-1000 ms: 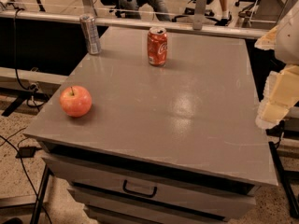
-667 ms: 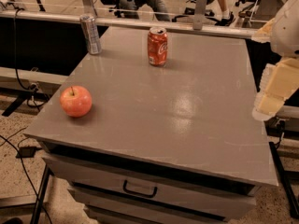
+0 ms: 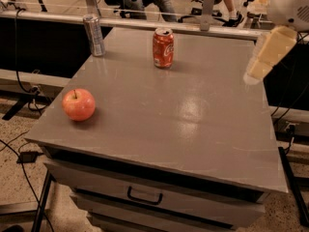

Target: Move coke can near apple

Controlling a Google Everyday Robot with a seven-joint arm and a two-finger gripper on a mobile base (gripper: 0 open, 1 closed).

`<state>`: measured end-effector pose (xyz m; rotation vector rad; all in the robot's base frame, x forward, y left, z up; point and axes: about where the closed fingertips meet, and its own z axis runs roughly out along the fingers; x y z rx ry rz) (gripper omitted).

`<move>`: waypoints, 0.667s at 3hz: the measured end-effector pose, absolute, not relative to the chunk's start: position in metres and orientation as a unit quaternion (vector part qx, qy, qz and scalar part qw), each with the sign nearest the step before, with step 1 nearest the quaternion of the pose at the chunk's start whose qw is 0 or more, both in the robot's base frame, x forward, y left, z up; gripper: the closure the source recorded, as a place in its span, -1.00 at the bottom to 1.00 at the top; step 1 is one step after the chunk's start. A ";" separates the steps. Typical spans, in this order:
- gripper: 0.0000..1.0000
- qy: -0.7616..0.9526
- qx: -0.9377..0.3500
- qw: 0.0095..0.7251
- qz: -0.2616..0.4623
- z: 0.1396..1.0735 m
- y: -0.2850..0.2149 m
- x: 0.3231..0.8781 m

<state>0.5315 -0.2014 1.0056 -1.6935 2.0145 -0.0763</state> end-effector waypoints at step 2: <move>-1.00 0.719 -0.585 0.374 0.035 1.014 -0.173 0.588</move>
Offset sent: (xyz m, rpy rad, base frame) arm 0.0380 0.0157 -0.0054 0.1665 -0.0442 0.0210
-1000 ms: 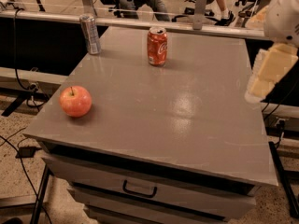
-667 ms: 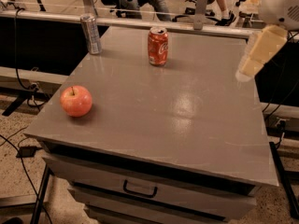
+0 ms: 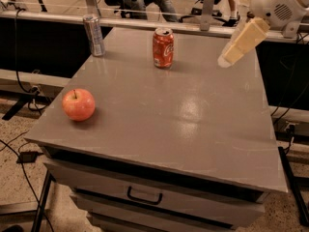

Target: Move coke can near apple

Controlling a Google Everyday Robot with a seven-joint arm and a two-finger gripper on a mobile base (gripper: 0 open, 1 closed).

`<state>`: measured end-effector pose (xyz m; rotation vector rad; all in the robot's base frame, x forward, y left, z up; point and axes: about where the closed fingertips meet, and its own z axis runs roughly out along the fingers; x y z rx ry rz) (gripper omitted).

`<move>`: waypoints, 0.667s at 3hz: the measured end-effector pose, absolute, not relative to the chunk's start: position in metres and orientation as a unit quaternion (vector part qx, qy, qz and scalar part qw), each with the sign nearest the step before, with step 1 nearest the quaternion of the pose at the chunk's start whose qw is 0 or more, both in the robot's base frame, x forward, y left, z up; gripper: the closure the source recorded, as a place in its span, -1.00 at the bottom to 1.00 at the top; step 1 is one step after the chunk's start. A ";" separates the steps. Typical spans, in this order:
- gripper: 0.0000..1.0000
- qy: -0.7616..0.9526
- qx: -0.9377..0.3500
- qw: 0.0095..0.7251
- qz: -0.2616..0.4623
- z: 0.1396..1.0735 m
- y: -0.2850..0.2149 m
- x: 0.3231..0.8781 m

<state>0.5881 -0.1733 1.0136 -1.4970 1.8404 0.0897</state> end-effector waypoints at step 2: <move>-1.00 0.704 -0.571 0.418 0.059 1.020 -0.163 0.609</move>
Offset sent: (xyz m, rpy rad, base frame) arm 0.0675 0.0262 0.0286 0.3294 -0.1555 0.0294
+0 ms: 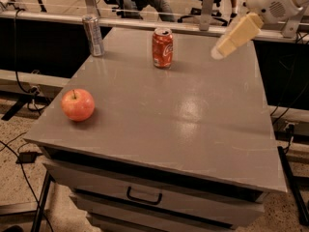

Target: Move coke can near apple

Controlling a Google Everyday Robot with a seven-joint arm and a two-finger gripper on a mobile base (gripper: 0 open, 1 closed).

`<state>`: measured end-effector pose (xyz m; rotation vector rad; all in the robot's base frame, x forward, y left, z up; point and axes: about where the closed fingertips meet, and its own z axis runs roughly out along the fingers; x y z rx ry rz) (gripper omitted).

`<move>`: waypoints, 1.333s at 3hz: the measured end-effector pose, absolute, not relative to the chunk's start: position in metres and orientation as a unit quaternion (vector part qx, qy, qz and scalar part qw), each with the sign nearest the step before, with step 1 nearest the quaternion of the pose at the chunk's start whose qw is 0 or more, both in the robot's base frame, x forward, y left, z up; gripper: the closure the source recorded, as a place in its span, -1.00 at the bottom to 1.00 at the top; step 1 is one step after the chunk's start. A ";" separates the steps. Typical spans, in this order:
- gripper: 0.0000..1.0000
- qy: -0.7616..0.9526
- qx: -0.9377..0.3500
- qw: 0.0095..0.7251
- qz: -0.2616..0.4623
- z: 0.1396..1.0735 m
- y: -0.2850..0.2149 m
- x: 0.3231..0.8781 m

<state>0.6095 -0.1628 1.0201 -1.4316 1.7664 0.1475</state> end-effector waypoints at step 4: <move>-1.00 0.689 -0.384 0.583 0.197 0.981 -0.097 0.741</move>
Offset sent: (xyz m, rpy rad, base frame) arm 0.1322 0.0511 -0.0022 0.5146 -0.1147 -0.1472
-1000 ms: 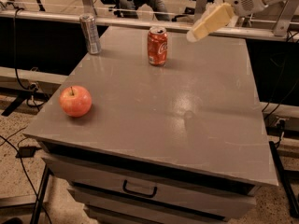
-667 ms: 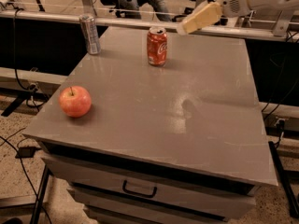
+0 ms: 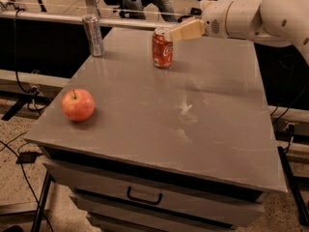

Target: Move coke can near apple

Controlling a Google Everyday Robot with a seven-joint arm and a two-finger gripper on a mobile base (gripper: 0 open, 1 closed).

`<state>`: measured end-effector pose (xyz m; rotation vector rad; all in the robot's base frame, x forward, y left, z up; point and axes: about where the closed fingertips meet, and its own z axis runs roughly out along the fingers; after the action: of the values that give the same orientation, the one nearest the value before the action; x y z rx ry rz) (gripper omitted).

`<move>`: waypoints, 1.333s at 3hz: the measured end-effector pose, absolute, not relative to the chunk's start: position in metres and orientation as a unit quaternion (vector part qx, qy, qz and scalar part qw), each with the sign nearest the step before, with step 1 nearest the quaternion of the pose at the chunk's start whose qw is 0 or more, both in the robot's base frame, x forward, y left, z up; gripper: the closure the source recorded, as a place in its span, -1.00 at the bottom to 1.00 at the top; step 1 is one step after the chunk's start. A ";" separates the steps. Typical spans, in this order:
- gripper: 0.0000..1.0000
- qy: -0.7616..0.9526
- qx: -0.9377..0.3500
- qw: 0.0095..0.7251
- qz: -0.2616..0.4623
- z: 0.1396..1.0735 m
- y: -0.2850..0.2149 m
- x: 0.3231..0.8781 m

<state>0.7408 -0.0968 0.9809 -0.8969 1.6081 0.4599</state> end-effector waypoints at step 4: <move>-0.68 0.701 -0.376 0.551 0.252 0.918 -0.044 0.758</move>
Offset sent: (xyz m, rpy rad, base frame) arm 0.0170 0.0404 -0.0587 0.0736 0.0945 0.0352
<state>0.7576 -0.0440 0.9177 -0.8890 1.6598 0.5953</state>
